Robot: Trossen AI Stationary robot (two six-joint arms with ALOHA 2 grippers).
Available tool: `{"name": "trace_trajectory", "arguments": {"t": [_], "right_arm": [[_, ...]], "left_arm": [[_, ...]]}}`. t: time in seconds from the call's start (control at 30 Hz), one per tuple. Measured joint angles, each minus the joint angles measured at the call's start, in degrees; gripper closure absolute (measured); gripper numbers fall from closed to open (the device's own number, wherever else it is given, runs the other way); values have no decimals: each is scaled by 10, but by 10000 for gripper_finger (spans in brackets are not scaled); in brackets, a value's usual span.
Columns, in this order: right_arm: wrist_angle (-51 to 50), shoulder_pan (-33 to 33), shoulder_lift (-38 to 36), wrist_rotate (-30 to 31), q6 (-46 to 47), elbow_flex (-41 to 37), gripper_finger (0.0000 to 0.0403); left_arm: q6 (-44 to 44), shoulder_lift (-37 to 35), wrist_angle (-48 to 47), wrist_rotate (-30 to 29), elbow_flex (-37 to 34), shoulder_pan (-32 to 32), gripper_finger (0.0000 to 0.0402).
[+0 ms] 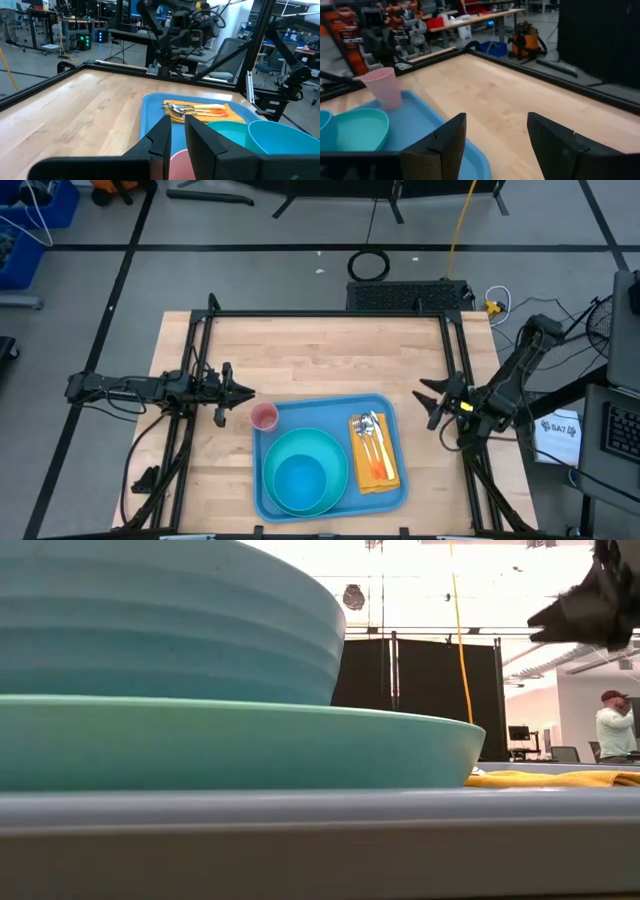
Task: Set up tray
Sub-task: Return to Home Position
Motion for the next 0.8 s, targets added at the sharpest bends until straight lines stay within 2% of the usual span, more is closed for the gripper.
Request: {"name": "trace_trajectory", "arguments": {"t": [0.17, 0.37, 0.5, 0.6, 0.67, 0.73, 0.8], "right_arm": [[112, 16, -89, 16, -79, -91, 202], [303, 14, -174, -27, -304, -154, 202], [497, -5, -224, -110, -514, -188, 202], [678, -37, -254, -225, -679, -220, 203], [766, -64, -268, -307, -751, -242, 205], [791, -87, -281, -360, -785, -256, 210], [774, -110, -295, -374, -786, -266, 214]], "left_arm": [[0, 0, 0, 0, 0, 0, 344], [0, 0, 0, 0, 0, 0, 344], [0, 0, 0, 0, 0, 0, 344], [0, 0, 0, 0, 0, 0, 344], [0, 0, 0, 0, 0, 0, 344], [0, 0, 0, 0, 0, 0, 344], [0, 0, 0, 0, 0, 0, 344]]}}
